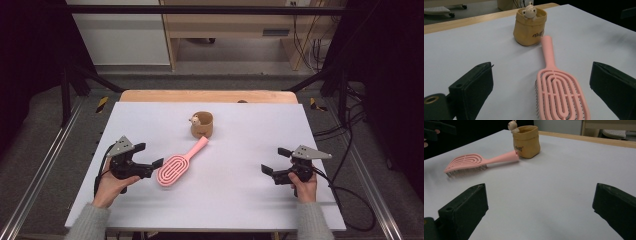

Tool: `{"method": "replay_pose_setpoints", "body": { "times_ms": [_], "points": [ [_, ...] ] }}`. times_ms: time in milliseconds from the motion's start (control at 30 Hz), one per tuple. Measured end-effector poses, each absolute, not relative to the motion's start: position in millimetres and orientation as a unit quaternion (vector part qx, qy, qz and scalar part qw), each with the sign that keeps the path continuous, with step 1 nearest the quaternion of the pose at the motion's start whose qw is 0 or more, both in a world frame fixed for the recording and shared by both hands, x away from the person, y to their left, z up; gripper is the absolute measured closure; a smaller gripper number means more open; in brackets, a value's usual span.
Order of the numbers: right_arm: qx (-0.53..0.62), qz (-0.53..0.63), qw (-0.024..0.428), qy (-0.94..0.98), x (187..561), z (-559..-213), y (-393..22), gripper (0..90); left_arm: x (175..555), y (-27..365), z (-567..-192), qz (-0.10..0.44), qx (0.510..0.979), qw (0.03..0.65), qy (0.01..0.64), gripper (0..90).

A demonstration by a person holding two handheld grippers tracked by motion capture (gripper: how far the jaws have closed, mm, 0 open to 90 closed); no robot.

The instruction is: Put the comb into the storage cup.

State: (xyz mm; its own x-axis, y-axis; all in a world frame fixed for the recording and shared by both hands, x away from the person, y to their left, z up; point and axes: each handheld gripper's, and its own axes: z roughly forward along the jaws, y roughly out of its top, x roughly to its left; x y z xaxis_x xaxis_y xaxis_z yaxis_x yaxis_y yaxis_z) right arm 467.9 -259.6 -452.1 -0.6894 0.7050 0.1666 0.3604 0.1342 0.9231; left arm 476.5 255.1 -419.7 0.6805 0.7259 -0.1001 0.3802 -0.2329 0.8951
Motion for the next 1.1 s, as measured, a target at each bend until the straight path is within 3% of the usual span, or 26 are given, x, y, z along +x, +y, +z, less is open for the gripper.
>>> {"method": "replay_pose_setpoints", "body": {
  "times_ms": [533,1100],
  "points": [
    [0.361,0.550,0.157,0.737,468.1,-452.3,-259.6,0.3,486.7,235.0,-412.0,0.170,0.773,0.493,0.361,20.6],
    [0.361,0.549,0.157,0.737,468.1,-452.4,-259.6,0.3,499.8,221.3,-408.8,0.169,0.773,0.485,0.373,55.7]
  ]
}}
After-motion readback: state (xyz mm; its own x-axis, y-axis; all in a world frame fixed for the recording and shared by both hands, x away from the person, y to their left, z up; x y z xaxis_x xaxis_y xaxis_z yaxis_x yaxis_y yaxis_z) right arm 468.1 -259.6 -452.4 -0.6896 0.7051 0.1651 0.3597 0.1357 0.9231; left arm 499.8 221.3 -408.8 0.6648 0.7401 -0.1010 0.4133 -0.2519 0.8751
